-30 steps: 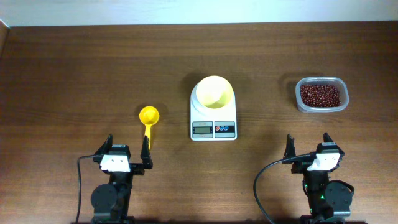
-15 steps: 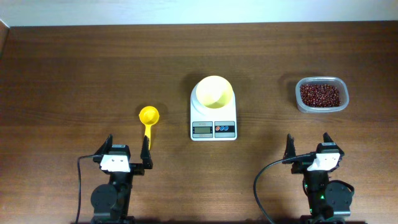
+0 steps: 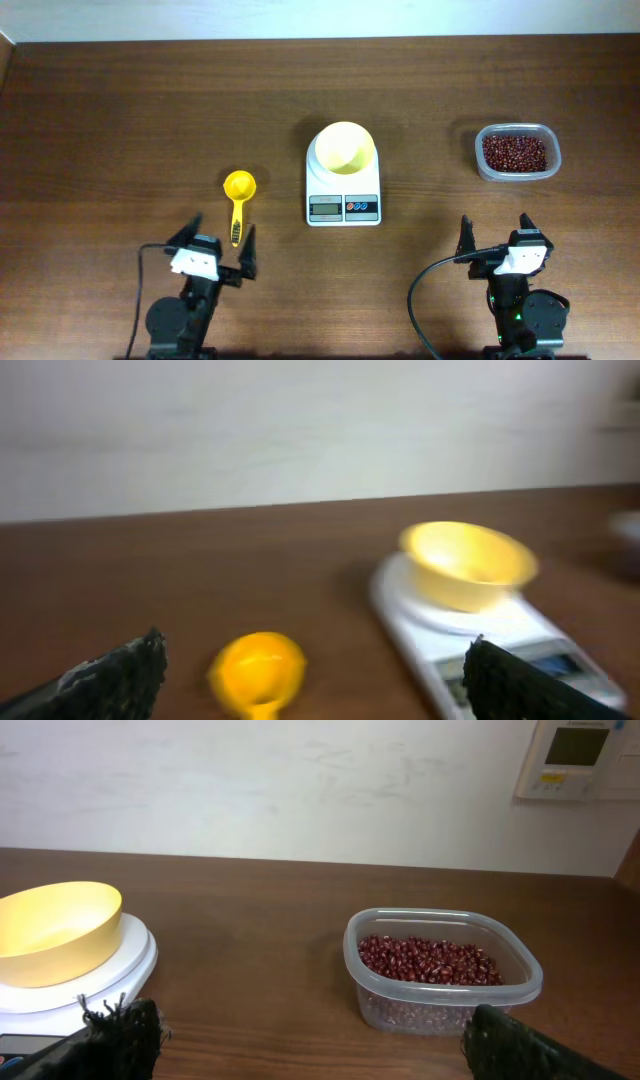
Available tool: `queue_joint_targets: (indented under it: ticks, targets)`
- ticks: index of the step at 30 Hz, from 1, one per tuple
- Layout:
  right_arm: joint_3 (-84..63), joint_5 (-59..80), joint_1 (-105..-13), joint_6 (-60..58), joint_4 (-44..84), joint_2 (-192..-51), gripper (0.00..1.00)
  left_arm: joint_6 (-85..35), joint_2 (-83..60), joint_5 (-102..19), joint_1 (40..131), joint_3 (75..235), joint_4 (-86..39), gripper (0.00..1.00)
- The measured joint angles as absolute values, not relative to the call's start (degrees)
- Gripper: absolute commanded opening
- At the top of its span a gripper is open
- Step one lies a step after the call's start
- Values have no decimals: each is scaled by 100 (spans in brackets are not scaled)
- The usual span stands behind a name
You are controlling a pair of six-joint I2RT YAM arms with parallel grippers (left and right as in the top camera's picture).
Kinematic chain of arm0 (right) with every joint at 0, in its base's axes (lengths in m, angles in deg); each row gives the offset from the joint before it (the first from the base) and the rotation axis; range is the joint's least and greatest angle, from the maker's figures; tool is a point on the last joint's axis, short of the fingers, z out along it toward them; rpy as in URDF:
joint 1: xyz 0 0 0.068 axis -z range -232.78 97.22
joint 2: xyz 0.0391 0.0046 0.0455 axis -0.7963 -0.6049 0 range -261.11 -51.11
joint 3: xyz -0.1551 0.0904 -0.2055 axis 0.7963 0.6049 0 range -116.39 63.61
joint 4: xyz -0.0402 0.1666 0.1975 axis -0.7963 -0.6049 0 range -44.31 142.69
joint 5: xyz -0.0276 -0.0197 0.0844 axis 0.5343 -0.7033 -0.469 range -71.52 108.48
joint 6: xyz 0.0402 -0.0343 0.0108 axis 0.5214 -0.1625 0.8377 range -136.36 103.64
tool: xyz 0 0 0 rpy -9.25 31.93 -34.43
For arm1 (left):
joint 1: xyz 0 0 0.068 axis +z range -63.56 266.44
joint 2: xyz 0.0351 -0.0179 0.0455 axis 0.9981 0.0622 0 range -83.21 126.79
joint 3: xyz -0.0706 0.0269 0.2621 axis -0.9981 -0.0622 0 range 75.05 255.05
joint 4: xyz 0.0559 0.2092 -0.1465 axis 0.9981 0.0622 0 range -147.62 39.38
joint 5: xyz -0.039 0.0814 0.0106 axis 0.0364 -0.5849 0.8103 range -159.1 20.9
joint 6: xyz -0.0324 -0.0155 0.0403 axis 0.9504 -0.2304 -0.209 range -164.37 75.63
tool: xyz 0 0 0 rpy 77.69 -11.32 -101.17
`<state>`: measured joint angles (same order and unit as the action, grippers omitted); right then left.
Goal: Scoop item into bowl and weigh 50g on scale
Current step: 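Move the left gripper to the yellow scoop handle and grasp it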
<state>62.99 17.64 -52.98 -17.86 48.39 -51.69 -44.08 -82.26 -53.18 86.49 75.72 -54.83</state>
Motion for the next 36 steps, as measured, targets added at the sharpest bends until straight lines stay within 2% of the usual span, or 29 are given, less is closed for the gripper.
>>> queue_joint_targets:
  ticks: [4, 7, 10, 13, 14, 19, 23, 26, 30, 36]
  targets:
    - [6299, 1764, -5298, -1788, 4839, -5169, 99, -4403, -8226, -3891, 8649, 7561, -5927, 99]
    - [6299, 1766, -5298, -1786, 4839, -5169, 99, -4383, -8239, -3637, 8649, 7563, -7173, 99]
    - [6299, 1766, -5298, -1783, 4839, -5169, 99, -4388, -8243, -3712, 8649, 7814, -7286, 99]
    - [6299, 1764, -5298, -1786, 4839, -5169, 99, -4600, -8038, -3856, 8649, 8713, -6250, 99]
    - [6299, 1766, -5298, -1786, 4837, -5171, 99, -4711, -7773, -4046, 8645, 9253, -5273, 99]
    - [6299, 1766, -5301, -1790, 4839, -5180, 99, -5054, -5581, -4881, 8645, 11582, -2288, 99]
    - [6299, 1766, -5301, -1786, 4839, -5169, 99, -5098, -3983, -4616, 8645, 12022, -1892, 99]
    - [6299, 1764, -5301, -1786, 4839, -5177, 99, -4746, -3288, -4597, 8795, 12068, -1741, 99]
    - [6299, 1764, -5301, -1786, 4839, -5173, 99, -4429, -1798, -4787, 9145, 12850, -576, 99]
    - [6299, 1766, -5301, -1788, 4839, -5175, 99, -4364, -281, -5089, 9167, 13309, -876, 99]
